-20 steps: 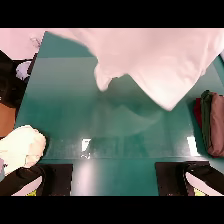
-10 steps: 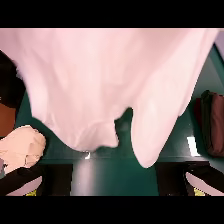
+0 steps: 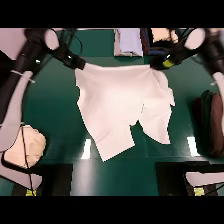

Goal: Fold the shirts.

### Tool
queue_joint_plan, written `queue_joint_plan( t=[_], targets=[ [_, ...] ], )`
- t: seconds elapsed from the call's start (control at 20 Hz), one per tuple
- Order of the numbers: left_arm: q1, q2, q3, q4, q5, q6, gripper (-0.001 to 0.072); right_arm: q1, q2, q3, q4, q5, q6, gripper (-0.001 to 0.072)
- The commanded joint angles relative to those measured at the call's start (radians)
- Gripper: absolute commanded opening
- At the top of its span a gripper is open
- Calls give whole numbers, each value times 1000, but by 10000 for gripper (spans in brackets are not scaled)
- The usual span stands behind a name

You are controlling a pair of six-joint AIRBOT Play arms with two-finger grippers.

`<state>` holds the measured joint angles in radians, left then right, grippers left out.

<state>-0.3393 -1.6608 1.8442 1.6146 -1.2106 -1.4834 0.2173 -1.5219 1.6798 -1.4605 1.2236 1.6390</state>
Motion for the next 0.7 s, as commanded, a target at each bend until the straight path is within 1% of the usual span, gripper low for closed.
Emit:
queue_joint_plan(
  t=[0.0, 0.1, 0.15, 0.2, 0.25, 0.4, 0.5, 0.6, 0.65],
  targets=[
    [0, -117, -19, 0, 33, -5, 22, 2, -119, -26, 30, -45, 0, 20],
    [0, -117, -19, 1, 28, -8, 24, 2, -139, -26, 42, -44, 0, 24],
    [0, -113, -18, 1, 19, 0, 155, 0, -138, -25, 56, -50, -1, 50],
    [0, -108, -18, 1, 14, -1, 413, -5, -138, -9, 55, -44, -1, 240],
    [0, -101, -18, 1, 5, -3, 493, -6, -138, 13, 55, -37, -1, 374],
    [1, -54, -6, 5, -61, -5, 494, -18, -130, 132, 50, 65, -8, 375],
    [1, 8, -11, 6, -146, -14, 494, -27, -84, 150, 30, 154, -23, 375],
    [0, 74, -71, 4, -213, -57, 494, -37, 11, 72, -12, 206, -44, 375],
    [0, 114, -134, 1, -220, -76, 494, -47, 76, -2, -19, 216, -44, 375]
  ],
)
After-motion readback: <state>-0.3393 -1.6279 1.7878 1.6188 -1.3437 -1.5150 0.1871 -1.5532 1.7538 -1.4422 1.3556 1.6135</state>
